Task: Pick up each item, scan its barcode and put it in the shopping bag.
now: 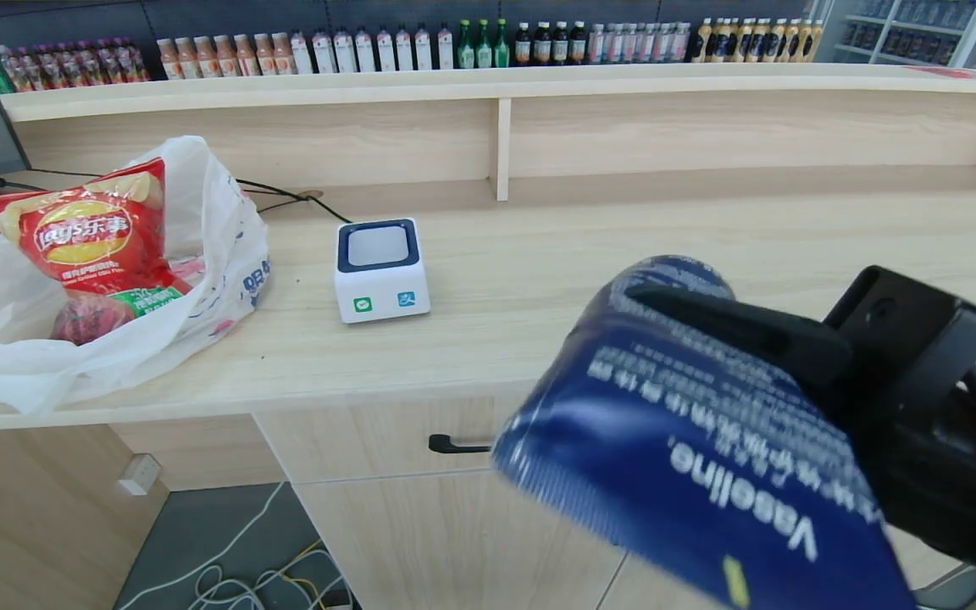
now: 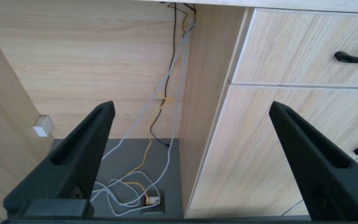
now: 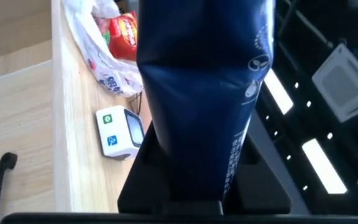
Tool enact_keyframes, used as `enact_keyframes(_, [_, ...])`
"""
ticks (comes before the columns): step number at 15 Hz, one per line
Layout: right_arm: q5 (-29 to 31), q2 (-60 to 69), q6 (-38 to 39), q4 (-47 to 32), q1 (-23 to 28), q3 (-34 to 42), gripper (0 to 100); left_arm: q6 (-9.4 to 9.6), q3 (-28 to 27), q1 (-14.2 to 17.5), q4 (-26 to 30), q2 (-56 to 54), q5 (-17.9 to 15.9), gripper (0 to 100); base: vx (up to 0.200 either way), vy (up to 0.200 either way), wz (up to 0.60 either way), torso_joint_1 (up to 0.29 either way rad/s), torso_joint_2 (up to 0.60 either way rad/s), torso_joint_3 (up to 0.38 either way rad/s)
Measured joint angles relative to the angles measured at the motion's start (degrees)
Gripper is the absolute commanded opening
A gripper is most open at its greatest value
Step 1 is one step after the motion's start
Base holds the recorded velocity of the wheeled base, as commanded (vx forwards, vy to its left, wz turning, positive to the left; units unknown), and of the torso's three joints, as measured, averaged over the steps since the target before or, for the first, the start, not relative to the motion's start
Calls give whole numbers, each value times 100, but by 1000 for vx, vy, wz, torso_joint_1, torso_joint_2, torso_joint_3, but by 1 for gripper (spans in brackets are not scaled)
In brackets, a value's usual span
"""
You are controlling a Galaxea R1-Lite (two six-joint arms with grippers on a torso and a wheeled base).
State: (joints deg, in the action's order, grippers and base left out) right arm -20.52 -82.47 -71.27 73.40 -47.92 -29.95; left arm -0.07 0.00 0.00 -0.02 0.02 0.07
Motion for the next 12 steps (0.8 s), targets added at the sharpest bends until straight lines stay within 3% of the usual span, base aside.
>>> enact_keyframes(8, [746,-52,3805,184,1072,129,0,0,0,0,-2,0,0,100,0,0,0,0,0,0])
enact_keyframes(12, [968,-135,5071,156,1568,90,0,2,0,0,-5,0,0,100,0,0,0,0,0,0])
